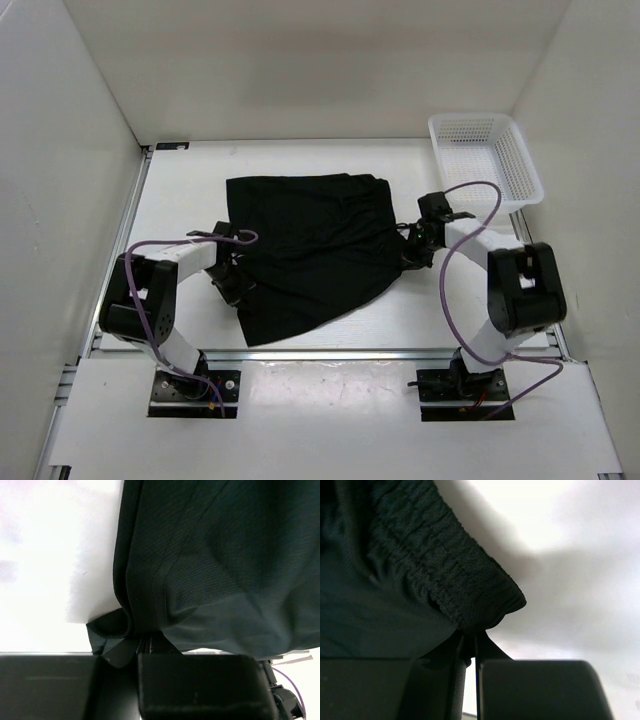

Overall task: Fold and stack the shorts
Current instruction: Flatten the shorts out, then fold the shorts

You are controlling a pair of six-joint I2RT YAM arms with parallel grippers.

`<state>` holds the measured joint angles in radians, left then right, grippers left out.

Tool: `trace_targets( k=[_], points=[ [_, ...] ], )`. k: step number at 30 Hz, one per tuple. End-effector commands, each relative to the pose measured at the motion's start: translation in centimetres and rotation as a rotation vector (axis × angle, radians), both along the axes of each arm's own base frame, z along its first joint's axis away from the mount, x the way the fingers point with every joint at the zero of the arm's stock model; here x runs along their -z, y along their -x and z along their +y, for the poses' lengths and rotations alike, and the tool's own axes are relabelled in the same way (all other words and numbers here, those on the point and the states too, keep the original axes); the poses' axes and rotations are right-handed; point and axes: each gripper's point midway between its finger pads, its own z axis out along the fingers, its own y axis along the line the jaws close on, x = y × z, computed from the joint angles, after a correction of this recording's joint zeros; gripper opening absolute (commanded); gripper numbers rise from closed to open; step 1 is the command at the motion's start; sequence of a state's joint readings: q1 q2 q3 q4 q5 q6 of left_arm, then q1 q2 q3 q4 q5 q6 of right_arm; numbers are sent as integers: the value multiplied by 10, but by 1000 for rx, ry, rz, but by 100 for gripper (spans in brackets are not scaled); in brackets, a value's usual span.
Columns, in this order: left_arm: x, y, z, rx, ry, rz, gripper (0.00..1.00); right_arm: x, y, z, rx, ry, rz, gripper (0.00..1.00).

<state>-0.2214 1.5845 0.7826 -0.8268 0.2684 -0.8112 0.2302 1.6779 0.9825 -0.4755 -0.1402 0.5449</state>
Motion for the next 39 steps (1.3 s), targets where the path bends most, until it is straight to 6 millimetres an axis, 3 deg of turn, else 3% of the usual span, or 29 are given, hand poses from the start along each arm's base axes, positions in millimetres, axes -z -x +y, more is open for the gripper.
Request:
trace_targets(
  k=[1,2,4,5,6,7,10,12,15,16,17,19,21,22,24,30,35,39],
  points=[
    [2,-41,7,4,-59,-144,10,-12,31,-17,41,51,10,0],
    [-3,-53,8,1,-73,-177,10,-12,38,-22,58,66,18,0],
    [-13,-65,12,5,-79,-219,10,-10,54,-24,93,59,40,10],
    [-23,-78,12,3,-74,-253,10,-8,60,-25,108,59,57,17],
    [-26,-84,14,22,-89,-266,10,-8,63,-25,118,56,60,35],
    [-25,-85,16,32,-108,-244,10,-4,72,-22,130,35,92,46],
    [-38,-109,31,50,-197,-270,10,-12,72,-19,158,6,71,72],
    [-50,-113,40,64,-228,-269,13,-20,71,-20,181,-1,43,79],
    [-63,-104,49,60,-251,-276,27,-35,68,-21,185,-6,-2,80],
    [-60,-93,54,53,-255,-252,34,-38,67,-23,190,2,-19,80],
    [-70,-85,52,51,-232,-275,39,-46,64,-26,196,9,-49,80],
    [-62,-57,50,27,-205,-238,40,-51,63,-27,201,10,-77,79],
    [-68,-38,41,-3,-139,-256,40,-49,67,-30,196,21,-82,77],
    [-57,-18,40,-30,-125,-210,40,-52,67,-30,196,17,-95,76],
    [-57,-5,31,-38,-75,-216,41,-46,70,-31,186,23,-89,72],
    [-35,15,14,-16,-54,-144,47,-42,66,-29,174,19,-85,71],
    [-13,35,16,-10,-106,-68,47,-39,66,-29,174,22,-77,71],
    [-4,31,17,-52,-127,-71,44,-39,66,-24,155,-2,-82,71]
  ],
)
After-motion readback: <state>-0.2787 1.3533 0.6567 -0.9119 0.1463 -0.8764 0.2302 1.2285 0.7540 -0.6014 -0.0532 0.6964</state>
